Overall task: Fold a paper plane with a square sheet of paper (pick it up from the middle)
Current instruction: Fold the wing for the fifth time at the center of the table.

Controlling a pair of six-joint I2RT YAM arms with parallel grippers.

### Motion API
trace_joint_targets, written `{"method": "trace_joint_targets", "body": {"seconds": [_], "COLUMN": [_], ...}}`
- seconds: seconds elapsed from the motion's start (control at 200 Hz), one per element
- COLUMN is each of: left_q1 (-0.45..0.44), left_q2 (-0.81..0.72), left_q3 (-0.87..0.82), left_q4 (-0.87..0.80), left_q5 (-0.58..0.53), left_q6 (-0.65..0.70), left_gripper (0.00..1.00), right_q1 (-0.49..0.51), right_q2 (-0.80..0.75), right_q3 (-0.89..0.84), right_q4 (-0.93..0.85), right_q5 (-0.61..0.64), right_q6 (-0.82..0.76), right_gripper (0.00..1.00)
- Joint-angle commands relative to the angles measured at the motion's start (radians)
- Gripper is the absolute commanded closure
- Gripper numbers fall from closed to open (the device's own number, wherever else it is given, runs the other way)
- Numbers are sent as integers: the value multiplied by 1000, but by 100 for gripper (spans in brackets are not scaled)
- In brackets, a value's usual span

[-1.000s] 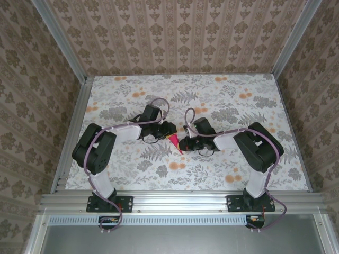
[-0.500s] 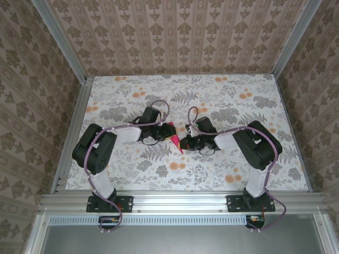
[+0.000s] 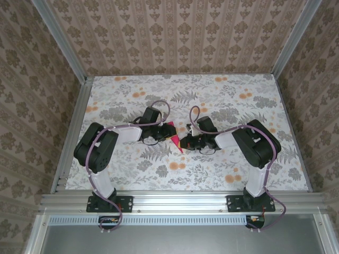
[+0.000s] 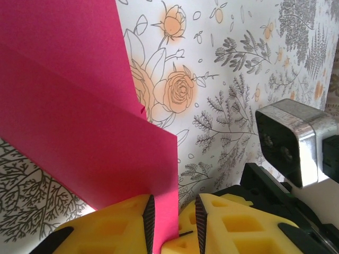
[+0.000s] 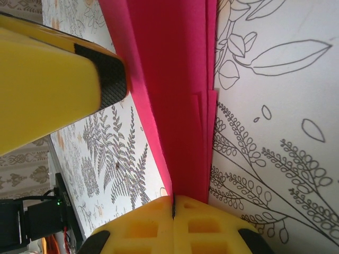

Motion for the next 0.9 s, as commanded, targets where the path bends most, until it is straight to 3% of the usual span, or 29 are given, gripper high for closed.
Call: {"method": "trace_joint_targets", "body": {"seconds": [0.0,0.895], "left_q1": [-8,-1], "left_q2": [22,77], "left_q3": [30,53], "left_q4": [-14,-48], "left_q5": [-1,-20], "left_q6": [35,52], "left_gripper": [71,71], "right_q1": [-7,-9], "right_q2": [28,41], "right_q3": [-12,-7], "right_q4": [3,-25], "right_q5": [12,0], "right_q6": [4,-4], "right_gripper": [95,93]}}
